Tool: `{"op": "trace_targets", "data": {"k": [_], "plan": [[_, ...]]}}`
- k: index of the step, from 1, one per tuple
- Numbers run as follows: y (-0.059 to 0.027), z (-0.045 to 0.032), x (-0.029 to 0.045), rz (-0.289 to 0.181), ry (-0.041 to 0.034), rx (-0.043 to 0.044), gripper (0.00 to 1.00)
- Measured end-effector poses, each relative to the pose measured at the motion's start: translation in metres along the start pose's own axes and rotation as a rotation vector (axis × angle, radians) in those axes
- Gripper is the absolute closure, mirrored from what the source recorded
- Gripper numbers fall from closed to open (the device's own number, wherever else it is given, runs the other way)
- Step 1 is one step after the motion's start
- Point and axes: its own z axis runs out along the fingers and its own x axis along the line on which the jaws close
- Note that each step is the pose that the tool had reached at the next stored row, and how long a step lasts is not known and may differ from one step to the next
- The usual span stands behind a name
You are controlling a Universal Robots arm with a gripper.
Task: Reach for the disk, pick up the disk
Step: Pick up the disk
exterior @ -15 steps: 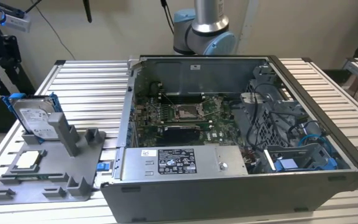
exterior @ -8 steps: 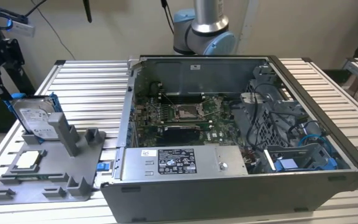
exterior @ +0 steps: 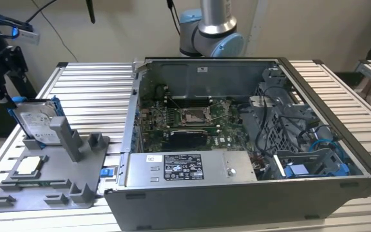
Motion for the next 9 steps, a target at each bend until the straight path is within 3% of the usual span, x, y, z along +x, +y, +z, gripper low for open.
{"op": "trace_targets", "data": {"k": [9], "plan": [[-0.003, 0.0164, 0.0023, -0.026, -0.0002, -0.0002, 0.0]]}}
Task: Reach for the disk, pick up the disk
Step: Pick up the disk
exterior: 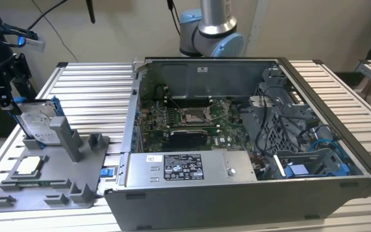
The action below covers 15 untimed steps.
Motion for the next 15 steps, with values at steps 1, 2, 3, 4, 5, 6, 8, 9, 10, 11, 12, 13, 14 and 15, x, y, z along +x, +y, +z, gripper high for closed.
{"op": "trace_targets", "data": {"k": [1, 2, 3, 4, 5, 6, 8, 9, 10, 11, 12, 13, 14, 15], "plan": [[-0.0001, 0.0019, 0.0006, -0.004, 0.0, 0.0, 0.0], [-0.0001, 0.0038, 0.0012, -0.007, -0.0001, 0.0001, 0.0], [-0.0001, 0.0055, 0.0017, -0.009, -0.0001, 0.0, 0.0], [-0.0002, 0.0074, 0.0023, -0.012, -0.0002, 0.0002, 0.0], [-0.0003, 0.0108, 0.0027, -0.016, -0.0001, -0.0001, 0.0], [-0.0006, 0.0129, 0.0028, -0.018, -0.0002, 0.0001, 0.0], [-0.0019, 0.0163, 0.0028, -0.022, -0.0003, 0.0005, 0.0], [-0.0026, 0.0179, 0.0028, -0.024, -0.0002, 0.0008, 0.0], [-0.0031, 0.0193, 0.0028, -0.026, -0.0003, 0.0013, 0.0], [-0.0032, 0.0229, 0.0027, -0.026, -0.0007, 0.0016, 0.0], [-0.0032, 0.0243, 0.0027, -0.026, -0.001, 0.0015, 0.0], [-0.0032, 0.0258, 0.0028, -0.026, -0.0018, 0.0017, 0.0], [-0.0032, 0.0269, 0.0028, -0.026, -0.0026, 0.0013, 0.0], [-0.0032, 0.0282, 0.0029, -0.026, -0.0044, 0.0015, 0.0]]}}
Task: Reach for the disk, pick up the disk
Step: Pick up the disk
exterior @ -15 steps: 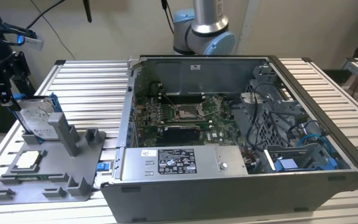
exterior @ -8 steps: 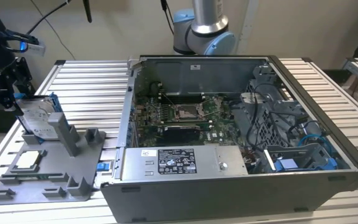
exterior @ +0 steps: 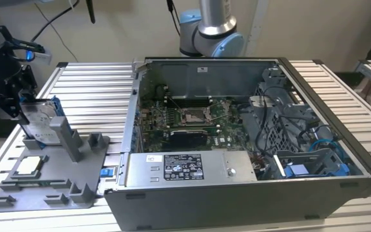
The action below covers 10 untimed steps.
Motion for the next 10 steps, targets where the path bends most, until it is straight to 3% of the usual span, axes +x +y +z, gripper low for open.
{"op": "trace_targets", "data": {"k": [4, 10], "plan": [[0.0, 0.0016, 0.0, 0.0, -0.0114, 0.0002, 0.0], [0.0001, 0.0017, 0.0, 0.0, -0.0115, 0.0002, 0.0]]}}
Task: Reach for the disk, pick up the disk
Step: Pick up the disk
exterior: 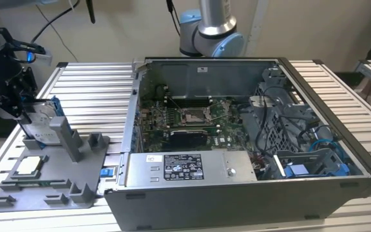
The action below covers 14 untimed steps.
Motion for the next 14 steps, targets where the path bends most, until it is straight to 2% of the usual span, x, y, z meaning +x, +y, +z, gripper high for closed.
{"op": "trace_targets", "data": {"k": [13, 14], "plan": [[0.0, 0.0048, 0.0001, 0.0, 0.0, -0.0001, 0.0], [0.0, 0.0052, 0.0001, 0.0, -0.0001, 0.0002, 1.0]]}}
